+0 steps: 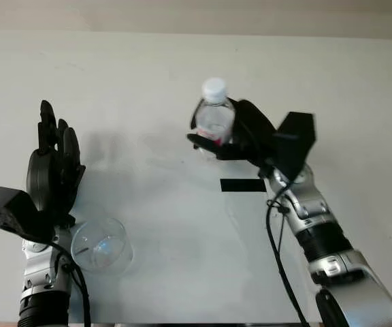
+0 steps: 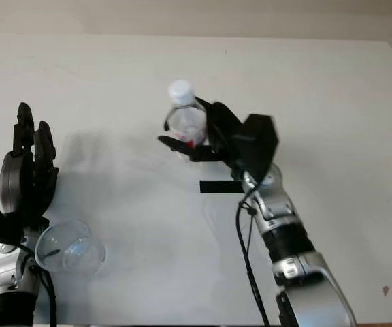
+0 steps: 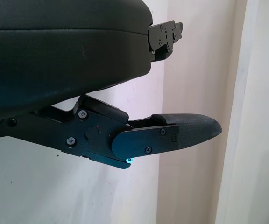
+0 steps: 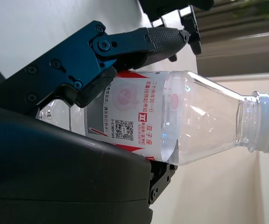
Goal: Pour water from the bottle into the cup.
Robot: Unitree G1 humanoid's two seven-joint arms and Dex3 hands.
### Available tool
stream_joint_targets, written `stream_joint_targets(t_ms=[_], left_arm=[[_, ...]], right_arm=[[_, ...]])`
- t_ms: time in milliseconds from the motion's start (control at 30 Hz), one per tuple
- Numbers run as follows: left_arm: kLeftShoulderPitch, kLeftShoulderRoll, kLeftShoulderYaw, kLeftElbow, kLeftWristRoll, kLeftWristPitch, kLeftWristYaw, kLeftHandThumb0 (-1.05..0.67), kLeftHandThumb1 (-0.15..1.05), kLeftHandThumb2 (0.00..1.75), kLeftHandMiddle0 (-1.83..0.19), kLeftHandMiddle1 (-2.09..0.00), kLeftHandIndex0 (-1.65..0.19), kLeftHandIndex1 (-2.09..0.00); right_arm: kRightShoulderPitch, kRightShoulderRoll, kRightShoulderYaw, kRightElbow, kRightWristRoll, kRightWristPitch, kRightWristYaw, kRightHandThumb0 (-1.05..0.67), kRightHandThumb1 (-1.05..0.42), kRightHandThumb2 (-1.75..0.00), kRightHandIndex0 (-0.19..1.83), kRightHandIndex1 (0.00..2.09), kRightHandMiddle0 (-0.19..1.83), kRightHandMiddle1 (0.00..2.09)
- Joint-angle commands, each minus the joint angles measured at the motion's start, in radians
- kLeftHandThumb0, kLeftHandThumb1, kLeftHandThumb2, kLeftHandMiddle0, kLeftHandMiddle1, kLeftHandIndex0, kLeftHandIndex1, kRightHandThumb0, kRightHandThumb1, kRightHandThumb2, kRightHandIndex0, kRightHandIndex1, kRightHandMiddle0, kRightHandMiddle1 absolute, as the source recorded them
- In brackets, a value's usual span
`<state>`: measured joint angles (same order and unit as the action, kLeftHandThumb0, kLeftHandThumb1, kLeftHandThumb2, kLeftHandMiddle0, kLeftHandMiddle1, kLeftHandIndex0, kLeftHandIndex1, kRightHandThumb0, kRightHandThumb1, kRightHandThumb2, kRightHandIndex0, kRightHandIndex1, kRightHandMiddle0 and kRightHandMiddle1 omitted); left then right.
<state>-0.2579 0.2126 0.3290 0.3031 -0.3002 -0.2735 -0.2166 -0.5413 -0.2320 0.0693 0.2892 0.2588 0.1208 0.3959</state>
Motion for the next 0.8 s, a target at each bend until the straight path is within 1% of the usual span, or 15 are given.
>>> stream_joint_targets(t_ms=[0,100,167,333,467,567,767], left_arm=[[0.026,-0.021,-0.005,0.029,-0.006,-0.001,-0.007,-0.74,1.05,0.54,0.19,0.0,0.19,0.0],[0.022,-0.022,-0.005,0.038,-0.005,-0.005,-0.008,-0.74,1.05,0.54,0.19,0.0,0.19,0.0],[0.021,-0.022,-0.005,0.039,-0.005,-0.002,-0.008,-0.75,1.05,0.54,0.19,0.0,0.19,0.0],[0.02,-0.022,-0.005,0.045,-0.008,-0.005,-0.014,-0.75,1.05,0.54,0.19,0.0,0.19,0.0],[0.019,-0.022,-0.003,0.049,-0.01,-0.005,-0.017,-0.75,1.05,0.54,0.19,0.0,0.19,0.0],[0.018,-0.023,-0.003,0.048,-0.011,-0.002,-0.014,-0.75,1.05,0.55,0.19,0.0,0.19,0.0],[0.017,-0.022,-0.003,0.05,-0.014,0.001,-0.014,-0.76,1.05,0.54,0.19,0.0,0.19,0.0]], right_arm=[[0.033,-0.015,-0.034,-0.082,0.017,0.038,0.001,-0.4,-1.05,-0.58,1.74,2.09,1.55,2.09],[0.08,-0.025,-0.073,-0.166,0.018,0.094,-0.019,-0.4,-1.05,-0.57,1.74,2.09,1.55,2.09],[0.107,-0.036,-0.092,-0.214,0.009,0.127,-0.036,-0.41,-1.05,-0.55,1.69,2.09,1.51,2.09],[0.145,-0.039,-0.13,-0.276,-0.002,0.183,-0.082,-0.42,-1.05,-0.5,1.64,2.09,1.44,2.09],[0.161,-0.044,-0.144,-0.292,-0.019,0.184,-0.093,-0.42,-1.05,-0.48,1.67,2.09,1.44,2.09],[0.167,-0.042,-0.149,-0.296,-0.037,0.188,-0.113,-0.43,-1.05,-0.45,1.63,2.09,1.39,2.09],[0.173,-0.033,-0.148,-0.287,-0.06,0.178,-0.135,-0.44,-1.05,-0.43,1.65,2.09,1.4,2.09]])
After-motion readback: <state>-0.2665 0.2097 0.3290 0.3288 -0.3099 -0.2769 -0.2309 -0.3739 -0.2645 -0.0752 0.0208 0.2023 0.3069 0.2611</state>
